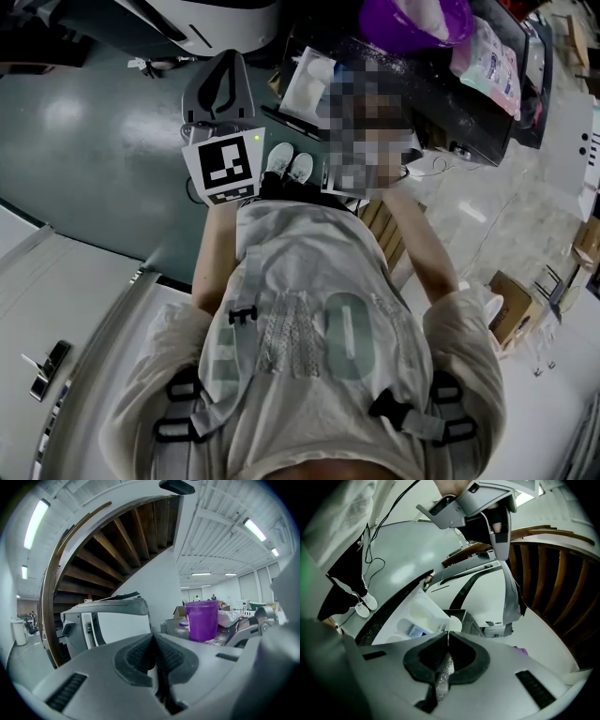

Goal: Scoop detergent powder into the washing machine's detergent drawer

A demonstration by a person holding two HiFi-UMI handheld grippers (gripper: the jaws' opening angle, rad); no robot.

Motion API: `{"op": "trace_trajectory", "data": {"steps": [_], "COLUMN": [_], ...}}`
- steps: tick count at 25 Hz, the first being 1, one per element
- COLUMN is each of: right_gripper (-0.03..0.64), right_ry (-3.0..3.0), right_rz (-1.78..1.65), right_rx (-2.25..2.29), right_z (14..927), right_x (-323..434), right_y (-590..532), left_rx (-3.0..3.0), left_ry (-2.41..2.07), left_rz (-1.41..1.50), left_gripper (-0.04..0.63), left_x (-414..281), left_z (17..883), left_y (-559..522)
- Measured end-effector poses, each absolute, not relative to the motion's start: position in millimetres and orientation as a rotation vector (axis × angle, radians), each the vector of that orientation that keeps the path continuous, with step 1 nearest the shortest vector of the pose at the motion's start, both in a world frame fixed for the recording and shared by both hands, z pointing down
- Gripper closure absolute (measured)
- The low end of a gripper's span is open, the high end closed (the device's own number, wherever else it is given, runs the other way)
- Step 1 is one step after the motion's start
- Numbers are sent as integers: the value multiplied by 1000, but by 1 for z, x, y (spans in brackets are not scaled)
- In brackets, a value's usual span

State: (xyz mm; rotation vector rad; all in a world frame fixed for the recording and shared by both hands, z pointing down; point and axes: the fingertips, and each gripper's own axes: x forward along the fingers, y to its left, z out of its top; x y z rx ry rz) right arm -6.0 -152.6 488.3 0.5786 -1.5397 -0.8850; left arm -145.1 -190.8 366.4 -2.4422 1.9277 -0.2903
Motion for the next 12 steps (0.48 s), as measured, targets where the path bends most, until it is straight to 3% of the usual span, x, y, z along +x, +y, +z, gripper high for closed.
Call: {"op": "trace_trajectory", "data": {"steps": [12], "right_gripper": [604], "right_ry": [-1703], "right_rz": [-778], "right_rx": [851], "right_z": [420], "right_x": [-4], "right_y": [-189], "left_rx": [-2463], "left_ry": [1868], "left_rz": [-241], "left_gripper": [574], "left_x": [-130], "left_z": [353], "left_y": [-202]}}
